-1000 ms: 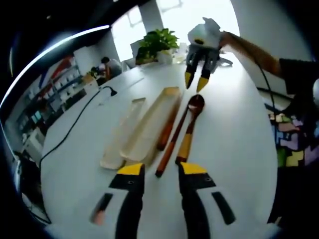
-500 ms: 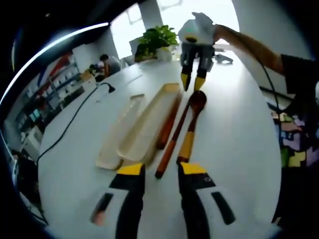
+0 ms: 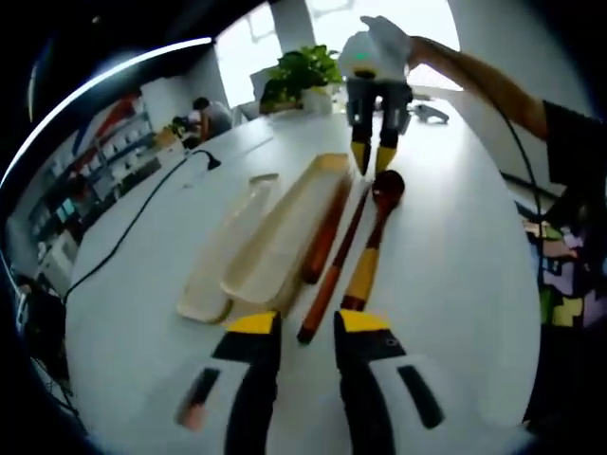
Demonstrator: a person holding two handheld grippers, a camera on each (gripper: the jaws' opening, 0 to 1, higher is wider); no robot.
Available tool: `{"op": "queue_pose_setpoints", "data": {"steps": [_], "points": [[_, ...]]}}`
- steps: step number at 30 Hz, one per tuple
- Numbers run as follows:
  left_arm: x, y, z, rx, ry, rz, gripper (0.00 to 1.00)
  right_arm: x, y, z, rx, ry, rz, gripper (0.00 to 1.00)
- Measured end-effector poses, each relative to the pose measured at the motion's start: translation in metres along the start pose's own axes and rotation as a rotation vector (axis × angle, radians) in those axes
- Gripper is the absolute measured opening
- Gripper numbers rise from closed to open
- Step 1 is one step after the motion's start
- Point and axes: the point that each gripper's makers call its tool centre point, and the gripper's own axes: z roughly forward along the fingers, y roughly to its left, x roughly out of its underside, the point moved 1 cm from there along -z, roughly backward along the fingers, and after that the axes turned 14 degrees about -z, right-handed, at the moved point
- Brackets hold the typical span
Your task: Arrange the utensils inside the cutlery case until each visible utensil rests in its matching compartment.
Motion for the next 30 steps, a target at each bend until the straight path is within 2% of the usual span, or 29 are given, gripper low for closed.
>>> {"op": "queue_pose_setpoints", "data": {"steps": [1,2,4,6,9,11,15,16,17,18,19,20,22,23,25,27,28,30], "points": [[-0.001,-0.002,0.0,0.008,-0.001,0.054,0.19,0.0,0.002,0.0,-0.009,0.002,-0.003,0.06],[-0.001,-0.003,0.001,0.013,-0.002,0.07,0.18,-0.001,0.003,0.0,-0.014,0.004,-0.012,0.05],[-0.003,-0.006,0.005,0.021,-0.001,0.064,0.14,-0.001,0.004,0.0,-0.02,0.012,-0.027,0.05],[-0.005,-0.007,0.009,0.041,0.024,0.053,0.11,-0.001,0.004,0.001,-0.026,0.022,-0.03,0.06],[-0.005,-0.008,0.009,0.047,0.126,0.018,0.1,-0.001,0.004,0.0,-0.036,0.037,-0.045,0.06],[-0.006,-0.008,0.011,0.051,0.186,0.037,0.1,-0.002,0.003,0.0,-0.044,0.045,-0.052,0.06],[-0.008,-0.011,0.014,0.057,0.312,0.129,0.08,-0.002,0.002,0.0,-0.061,0.063,-0.051,0.06],[-0.009,-0.012,0.016,0.058,0.338,0.15,0.08,-0.002,0.002,0.001,-0.064,0.067,-0.061,0.06],[-0.01,-0.014,0.017,0.061,0.361,0.188,0.07,-0.002,0.002,0.0,-0.071,0.075,-0.109,0.06],[-0.011,-0.016,0.02,0.078,0.396,0.247,0.07,-0.003,0.003,0.001,-0.065,0.075,-0.096,0.06],[-0.012,-0.018,0.021,0.087,0.419,0.271,0.07,-0.002,0.003,0.0,-0.06,0.075,-0.094,0.06],[-0.014,-0.017,0.023,0.085,0.428,0.278,0.07,-0.002,0.003,0.0,-0.053,0.077,-0.087,0.06],[-0.012,-0.018,0.022,0.075,0.502,0.269,0.07,-0.002,0.002,0.0,-0.037,0.067,-0.072,0.05],[-0.011,-0.019,0.022,0.079,0.531,0.289,0.07,-0.002,0.002,0.0,-0.03,0.052,-0.056,0.04],[-0.012,-0.02,0.023,0.09,0.583,0.354,0.06,-0.002,0.003,0.0,-0.022,0.027,0.03,0.02],[-0.011,-0.021,0.023,0.1,0.64,0.407,0.06,-0.002,0.001,0.0,-0.008,0.007,-0.067,0.01],[-0.011,-0.021,0.024,0.099,0.668,0.405,0.06,-0.002,0.002,0.0,0.0,0.009,-0.093,0.01],[-0.011,-0.021,0.024,0.083,0.715,0.353,0.06,-0.003,0.004,0.0,0.009,0.015,-0.076,0.01]]}}
